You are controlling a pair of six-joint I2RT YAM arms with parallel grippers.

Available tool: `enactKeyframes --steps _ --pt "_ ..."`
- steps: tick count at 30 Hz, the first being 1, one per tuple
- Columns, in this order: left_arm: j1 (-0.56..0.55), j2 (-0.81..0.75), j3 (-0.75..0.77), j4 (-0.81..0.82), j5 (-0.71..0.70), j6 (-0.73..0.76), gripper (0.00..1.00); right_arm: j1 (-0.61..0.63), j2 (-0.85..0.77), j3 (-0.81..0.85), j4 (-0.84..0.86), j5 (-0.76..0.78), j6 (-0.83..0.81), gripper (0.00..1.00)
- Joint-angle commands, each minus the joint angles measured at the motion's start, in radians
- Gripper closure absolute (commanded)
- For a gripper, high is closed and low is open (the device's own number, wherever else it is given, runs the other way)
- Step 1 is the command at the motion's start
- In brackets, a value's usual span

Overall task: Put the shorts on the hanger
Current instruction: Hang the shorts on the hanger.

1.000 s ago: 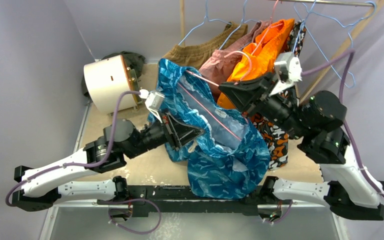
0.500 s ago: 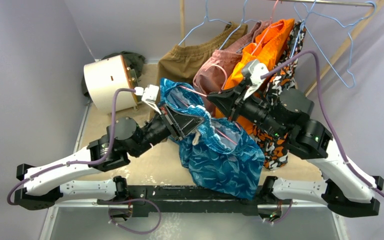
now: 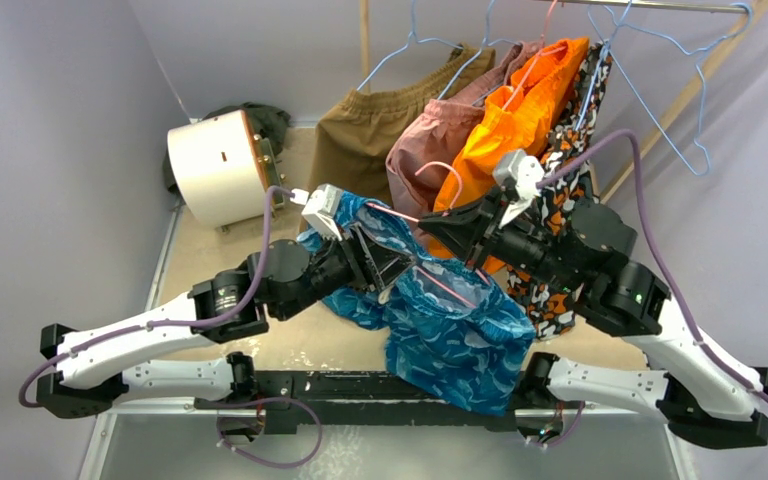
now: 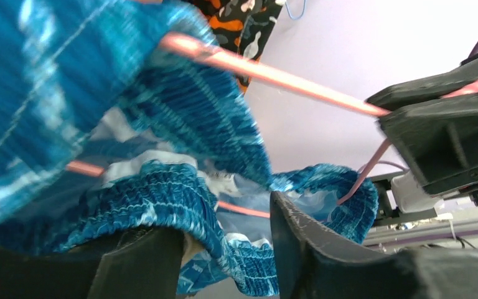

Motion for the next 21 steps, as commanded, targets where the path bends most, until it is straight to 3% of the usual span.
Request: enactKeyframes --steps 1,5,11,19,21 --pt "0.0 -0.03 -0.008 -0.015 0.072 0.007 0.48 0.002 -0.072 -0.005 0.176 -0.051 0.041 1.0" --pt "0.0 -0.093 -0.039 -0.045 0.151 0.057 0.36 0.002 -0.085 0.014 0.157 -0.042 0.036 1.0" --pt "0.0 -0.239 -0.008 -0.149 0.151 0.173 0.29 0.002 -0.094 0.044 0.114 -0.037 0.016 1.0" --pt "-0.001 -0.343 0.146 -0.219 0.046 0.418 0.29 0.003 -0.069 0.105 0.043 -0.098 -0.016 1.0" --pt "-0.001 -0.334 0.211 -0.213 0.01 0.5 0.3 0.002 -0.006 0.226 -0.012 -0.195 -0.032 1.0"
